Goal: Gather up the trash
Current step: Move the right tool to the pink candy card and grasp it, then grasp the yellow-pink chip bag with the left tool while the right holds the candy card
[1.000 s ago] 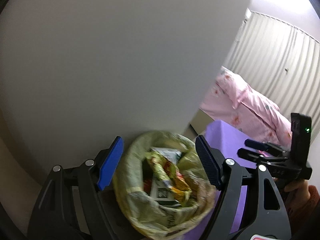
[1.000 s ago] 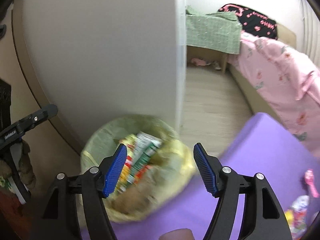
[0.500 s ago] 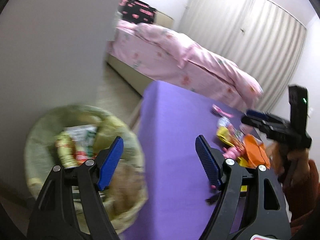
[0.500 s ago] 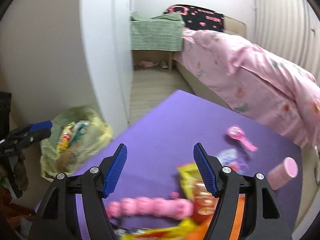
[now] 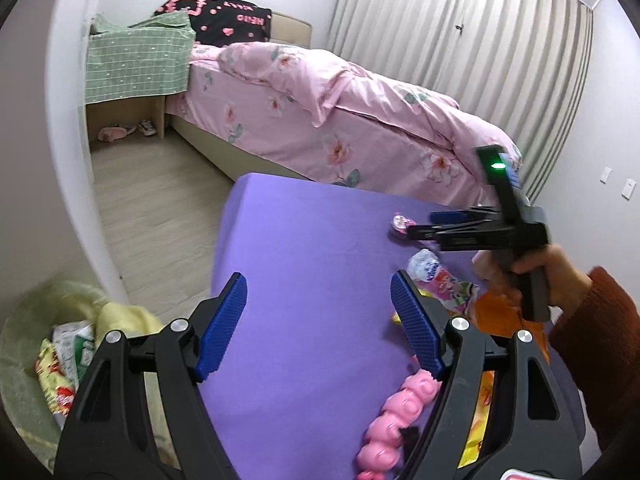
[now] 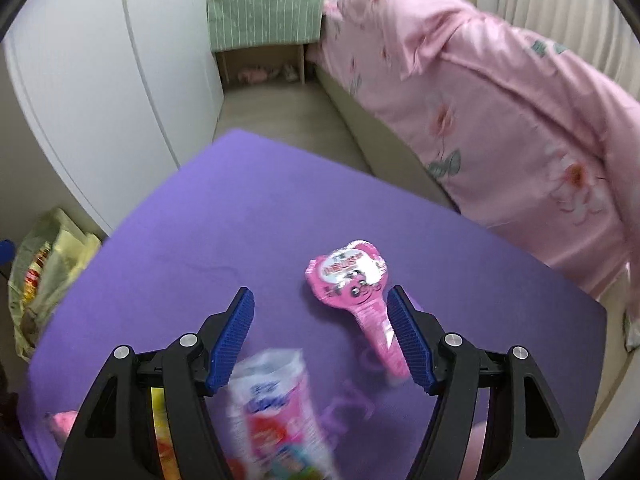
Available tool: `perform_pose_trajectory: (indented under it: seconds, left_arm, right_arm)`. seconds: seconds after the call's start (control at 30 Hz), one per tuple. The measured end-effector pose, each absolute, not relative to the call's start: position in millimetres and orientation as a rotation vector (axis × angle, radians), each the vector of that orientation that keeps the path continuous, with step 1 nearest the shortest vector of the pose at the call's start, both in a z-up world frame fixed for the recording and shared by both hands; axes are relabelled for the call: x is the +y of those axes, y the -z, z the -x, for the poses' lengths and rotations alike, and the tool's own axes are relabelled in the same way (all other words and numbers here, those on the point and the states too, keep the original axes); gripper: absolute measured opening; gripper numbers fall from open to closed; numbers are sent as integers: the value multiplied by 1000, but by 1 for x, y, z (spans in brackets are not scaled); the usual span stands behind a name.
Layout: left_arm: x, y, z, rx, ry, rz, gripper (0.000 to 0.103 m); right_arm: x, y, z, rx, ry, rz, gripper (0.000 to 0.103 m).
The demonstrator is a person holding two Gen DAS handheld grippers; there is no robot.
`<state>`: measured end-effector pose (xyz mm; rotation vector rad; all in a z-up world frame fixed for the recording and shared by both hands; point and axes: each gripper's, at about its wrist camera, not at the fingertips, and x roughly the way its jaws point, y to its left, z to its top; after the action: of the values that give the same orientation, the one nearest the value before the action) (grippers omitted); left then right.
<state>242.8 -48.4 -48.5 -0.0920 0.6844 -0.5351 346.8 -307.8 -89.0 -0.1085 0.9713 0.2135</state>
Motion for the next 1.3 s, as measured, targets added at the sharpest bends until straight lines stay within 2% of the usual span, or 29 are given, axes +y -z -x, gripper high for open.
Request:
perform_pose_trajectory:
  seconds: [0.17, 0.2, 0.23, 0.27, 0.4, 0.73, 1.0, 1.1, 1.13, 1.17, 1.3]
  left_arm:
    - [-67, 57, -252, 717, 578, 78, 70]
    - [-69, 59, -254, 724, 584, 74, 70]
    - [-72, 60, -254, 729, 587, 70, 70]
    - [-75, 62, -256, 736, 589, 68, 70]
    - [-82, 69, -256, 770, 609, 71, 70]
    - [-128, 95, -264, 951, 692, 110, 70]
    - [-171, 123, -281, 1048, 647, 31, 70]
    - [-179, 128, -283, 1062, 656, 15, 57]
    - [-180, 127, -282, 1059, 668, 16, 39]
    - [-180, 127, -282, 1067, 680, 17, 28]
    - [-174, 119, -271, 1047, 699, 25, 17]
  right_arm:
    - [-320, 115, -371, 1063, -198, 129, 64]
    - [-324, 116, -374, 1068, -197, 115, 57]
    - [-327, 117, -374, 1064, -197, 96, 46]
    - [-330, 116, -373, 1054, -213, 70, 42]
    - [-332, 103, -359, 1012, -247, 7, 41]
    - [-334, 27, -270, 786, -155, 9, 40]
    - [-354, 10, -219, 708, -59, -5, 40]
    - [-362, 11, -201, 698, -45, -29, 41]
    - [-365, 12, -196, 697, -38, -36, 41]
    - [-368, 14, -191, 695, -31, -44, 41]
    - [-373, 18, -179, 692, -25, -83, 41]
